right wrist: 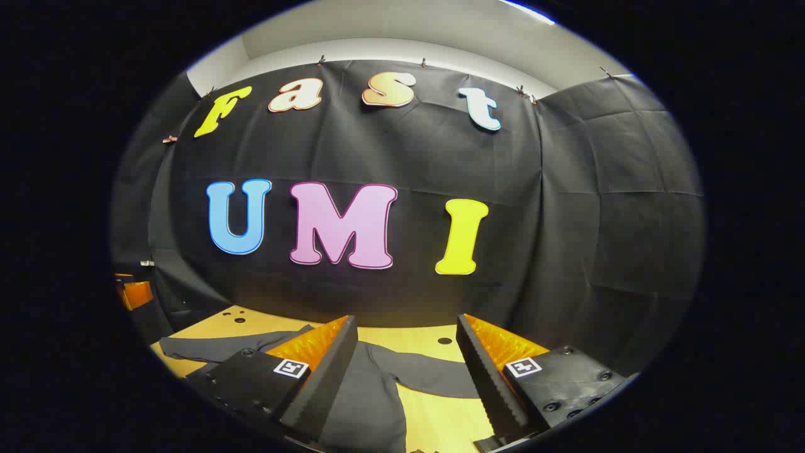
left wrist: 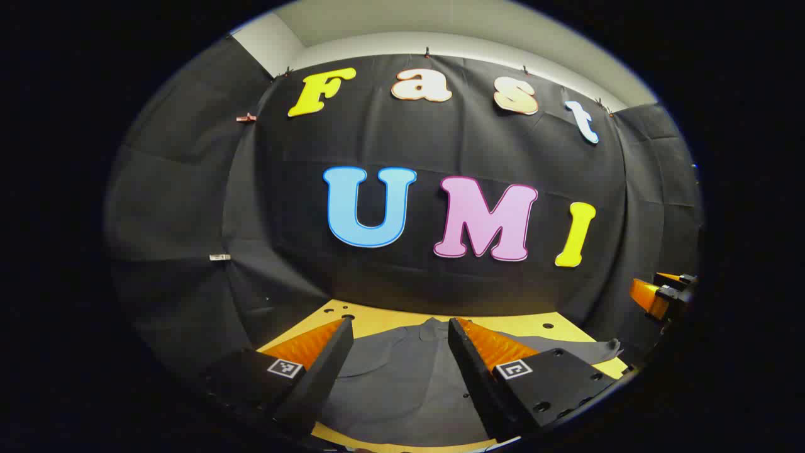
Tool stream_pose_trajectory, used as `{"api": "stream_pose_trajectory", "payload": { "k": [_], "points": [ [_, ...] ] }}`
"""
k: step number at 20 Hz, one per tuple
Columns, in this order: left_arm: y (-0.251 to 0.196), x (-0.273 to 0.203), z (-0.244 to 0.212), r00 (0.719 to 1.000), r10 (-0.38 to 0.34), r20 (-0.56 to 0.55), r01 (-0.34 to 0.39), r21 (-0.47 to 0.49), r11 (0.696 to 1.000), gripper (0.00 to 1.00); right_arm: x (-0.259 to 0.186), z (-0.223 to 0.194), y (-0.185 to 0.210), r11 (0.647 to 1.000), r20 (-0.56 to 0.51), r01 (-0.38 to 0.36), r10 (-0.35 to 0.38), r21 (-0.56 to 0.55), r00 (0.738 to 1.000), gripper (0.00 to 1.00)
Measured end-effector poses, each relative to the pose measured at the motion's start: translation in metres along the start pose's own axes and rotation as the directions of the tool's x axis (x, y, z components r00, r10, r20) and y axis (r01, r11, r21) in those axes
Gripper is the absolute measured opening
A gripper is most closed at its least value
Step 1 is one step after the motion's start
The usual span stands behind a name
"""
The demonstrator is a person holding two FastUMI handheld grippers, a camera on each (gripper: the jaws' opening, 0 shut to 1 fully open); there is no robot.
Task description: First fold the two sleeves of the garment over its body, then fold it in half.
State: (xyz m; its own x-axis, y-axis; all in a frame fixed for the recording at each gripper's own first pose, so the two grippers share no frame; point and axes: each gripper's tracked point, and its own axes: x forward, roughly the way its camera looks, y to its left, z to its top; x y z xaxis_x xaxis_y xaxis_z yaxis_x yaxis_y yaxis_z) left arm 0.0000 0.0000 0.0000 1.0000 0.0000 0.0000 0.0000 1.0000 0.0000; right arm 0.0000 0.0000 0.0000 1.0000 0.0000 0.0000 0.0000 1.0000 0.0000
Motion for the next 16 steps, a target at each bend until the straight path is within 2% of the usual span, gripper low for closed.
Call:
{"api": "stream_pose_trajectory", "payload": {
  "k": [5, 8, 16],
  "points": [
    [-0.005, 0.038, -0.015, 0.999, 0.034, -0.038, -0.034, 0.012, 0.999, 0.96, 0.032, -0.03, 0.005, 0.996, -0.057, -0.084, 0.081, -0.04, 0.995, 0.98],
    [-0.009, 0.05, -0.009, 1.0, 0.03, 0.002, -0.03, 0.019, 0.999, 0.96, 0.046, -0.034, 0.007, 0.994, -0.065, -0.095, 0.091, -0.051, 0.994, 0.98],
    [-0.016, 0.068, -0.017, 1.0, 0.012, -0.006, -0.012, 0.034, 0.999, 0.96, 0.082, -0.054, 0.008, 0.995, -0.093, -0.094, 0.09, -0.04, 0.992, 0.98]
  ]
}}
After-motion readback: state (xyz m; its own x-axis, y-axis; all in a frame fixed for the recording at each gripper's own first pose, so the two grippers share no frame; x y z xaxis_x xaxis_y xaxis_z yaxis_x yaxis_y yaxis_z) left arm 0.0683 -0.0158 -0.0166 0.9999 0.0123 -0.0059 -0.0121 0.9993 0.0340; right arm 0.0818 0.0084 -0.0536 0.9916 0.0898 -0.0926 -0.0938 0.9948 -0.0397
